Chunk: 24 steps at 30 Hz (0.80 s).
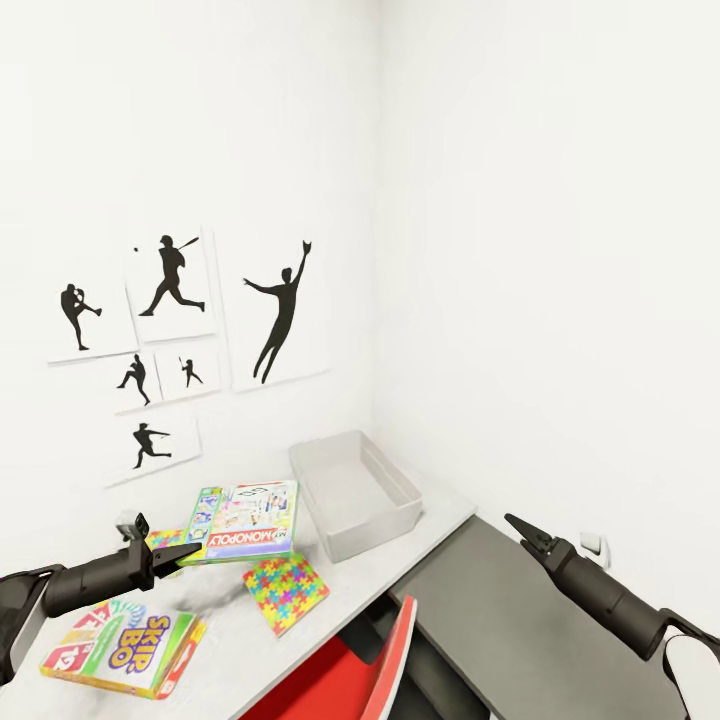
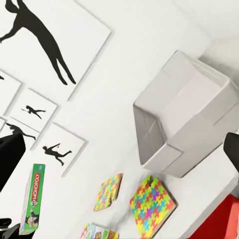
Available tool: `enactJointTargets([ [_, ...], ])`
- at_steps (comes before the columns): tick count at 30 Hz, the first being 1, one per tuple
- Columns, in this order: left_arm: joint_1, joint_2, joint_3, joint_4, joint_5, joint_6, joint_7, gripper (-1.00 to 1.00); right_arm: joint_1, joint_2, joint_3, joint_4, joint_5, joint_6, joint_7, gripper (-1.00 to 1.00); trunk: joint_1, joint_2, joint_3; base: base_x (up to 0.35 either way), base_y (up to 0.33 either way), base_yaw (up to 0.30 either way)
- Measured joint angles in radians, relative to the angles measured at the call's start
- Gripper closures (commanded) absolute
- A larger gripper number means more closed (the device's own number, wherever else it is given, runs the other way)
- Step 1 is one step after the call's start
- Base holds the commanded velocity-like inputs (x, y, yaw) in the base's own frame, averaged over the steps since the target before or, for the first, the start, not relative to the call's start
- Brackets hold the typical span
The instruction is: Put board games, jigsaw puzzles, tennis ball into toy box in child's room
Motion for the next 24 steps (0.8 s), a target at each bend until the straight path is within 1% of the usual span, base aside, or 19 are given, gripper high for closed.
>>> enactJointTargets([
  [7, 0.000, 0.000, 0.000, 0.000, -0.001, 0.000, 0.000, 1.00, 0.000, 0.000, 0.000, 0.000, 0.000, 0.000, 0.001, -1.00, 0.000, 0.000, 0.000, 0.088, -0.005, 0.180],
  [11, 0.000, -0.001, 0.000, 0.000, -0.001, 0.000, 0.000, 1.00, 0.000, 0.000, 0.000, 0.000, 0.000, 0.000, 0.001, -1.00, 0.000, 0.000, 0.000, 0.146, -0.100, 0.144],
  [15, 0.000, -0.002, 0.000, 0.000, -0.002, 0.000, 0.000, 1.00, 0.000, 0.000, 0.000, 0.000, 0.000, 0.000, 0.001, -1.00, 0.000, 0.000, 0.000, 0.119, -0.084, 0.040],
  [19, 0.000, -0.002, 0.000, 0.000, -0.001, 0.000, 0.000, 1.00, 0.000, 0.000, 0.000, 0.000, 0.000, 0.000, 0.001, -1.00, 0.000, 0.000, 0.000, 0.053, -0.020, 0.009],
  [24, 0.000, -0.002, 0.000, 0.000, -0.002, 0.000, 0.000, 1.00, 0.000, 0.000, 0.000, 0.000, 0.000, 0.000, 0.001, -1.00, 0.000, 0.000, 0.000, 0.136, -0.004, 0.002],
])
